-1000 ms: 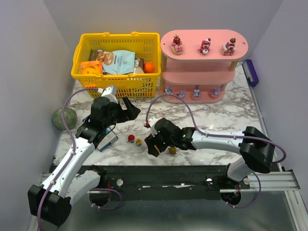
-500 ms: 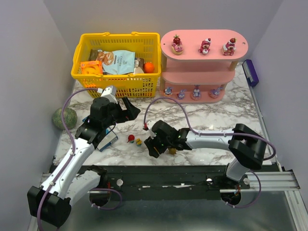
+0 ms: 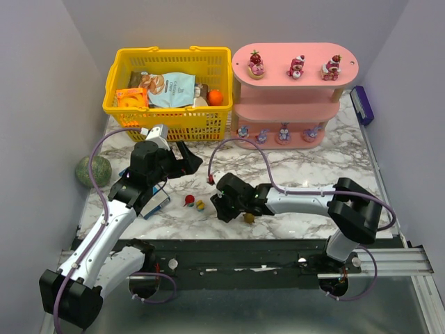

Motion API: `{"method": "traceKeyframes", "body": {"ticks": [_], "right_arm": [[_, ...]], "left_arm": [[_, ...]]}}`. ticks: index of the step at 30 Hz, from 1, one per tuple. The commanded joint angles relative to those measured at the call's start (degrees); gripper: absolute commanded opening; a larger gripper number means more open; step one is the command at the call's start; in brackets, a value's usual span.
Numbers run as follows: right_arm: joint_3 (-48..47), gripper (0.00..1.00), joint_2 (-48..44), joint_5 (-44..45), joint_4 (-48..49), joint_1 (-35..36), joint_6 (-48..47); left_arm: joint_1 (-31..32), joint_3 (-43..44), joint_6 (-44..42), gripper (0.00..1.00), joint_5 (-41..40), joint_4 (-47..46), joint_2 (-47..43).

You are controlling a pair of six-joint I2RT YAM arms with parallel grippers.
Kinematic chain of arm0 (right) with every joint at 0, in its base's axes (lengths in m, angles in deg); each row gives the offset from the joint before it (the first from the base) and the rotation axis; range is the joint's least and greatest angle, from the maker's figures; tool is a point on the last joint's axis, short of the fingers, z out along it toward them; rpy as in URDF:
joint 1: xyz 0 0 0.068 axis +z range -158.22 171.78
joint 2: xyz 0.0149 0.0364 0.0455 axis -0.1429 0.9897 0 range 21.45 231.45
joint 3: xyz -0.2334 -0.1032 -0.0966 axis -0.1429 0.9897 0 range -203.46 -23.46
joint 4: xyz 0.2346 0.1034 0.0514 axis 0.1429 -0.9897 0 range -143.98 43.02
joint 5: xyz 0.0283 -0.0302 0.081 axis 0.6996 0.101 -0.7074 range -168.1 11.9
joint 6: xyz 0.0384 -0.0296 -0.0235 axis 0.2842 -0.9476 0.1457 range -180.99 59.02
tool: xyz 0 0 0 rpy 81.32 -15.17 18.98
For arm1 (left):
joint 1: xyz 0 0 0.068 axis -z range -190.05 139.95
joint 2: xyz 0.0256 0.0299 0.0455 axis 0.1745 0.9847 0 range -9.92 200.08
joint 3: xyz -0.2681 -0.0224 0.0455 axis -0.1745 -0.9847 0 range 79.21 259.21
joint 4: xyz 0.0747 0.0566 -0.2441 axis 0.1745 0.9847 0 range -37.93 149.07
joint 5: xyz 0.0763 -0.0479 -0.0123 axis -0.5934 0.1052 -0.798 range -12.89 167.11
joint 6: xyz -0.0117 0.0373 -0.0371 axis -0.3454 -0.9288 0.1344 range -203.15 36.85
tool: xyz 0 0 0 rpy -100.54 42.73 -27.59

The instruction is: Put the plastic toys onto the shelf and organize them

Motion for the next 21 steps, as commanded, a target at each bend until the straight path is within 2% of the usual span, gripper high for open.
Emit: {"method": "traceKeyframes", "body": {"ticks": [1,5,11,15,21], "right_arm": [[-5.44,0.11,-0.14,7.92,-6.44,0.17,3.40],[-10.63,0.11,-2.77,13.91,-14.17,-0.71,6.48],[-19.33,0.11,-7.25,18.58,-28.23,-6.50,9.03],[-22.94,0.11,-11.56,21.21,-35.18,-13.34,8.60],[-26.02,0.12,-17.36,23.15,-37.04,-24.59,4.74]], "left_arm": [[-0.28,-0.02,-0.61,0.99,-0.64,0.87,-0.93],[-0.28,-0.11,-0.61,0.99,-0.73,0.87,-1.02],[-0.28,-0.11,-0.61,0.99,-0.55,0.78,-0.84],[-0.28,-0.20,-0.61,0.99,-0.64,0.70,-0.93],[-0.28,-0.28,-0.52,0.99,-0.47,0.43,-0.93]]}}
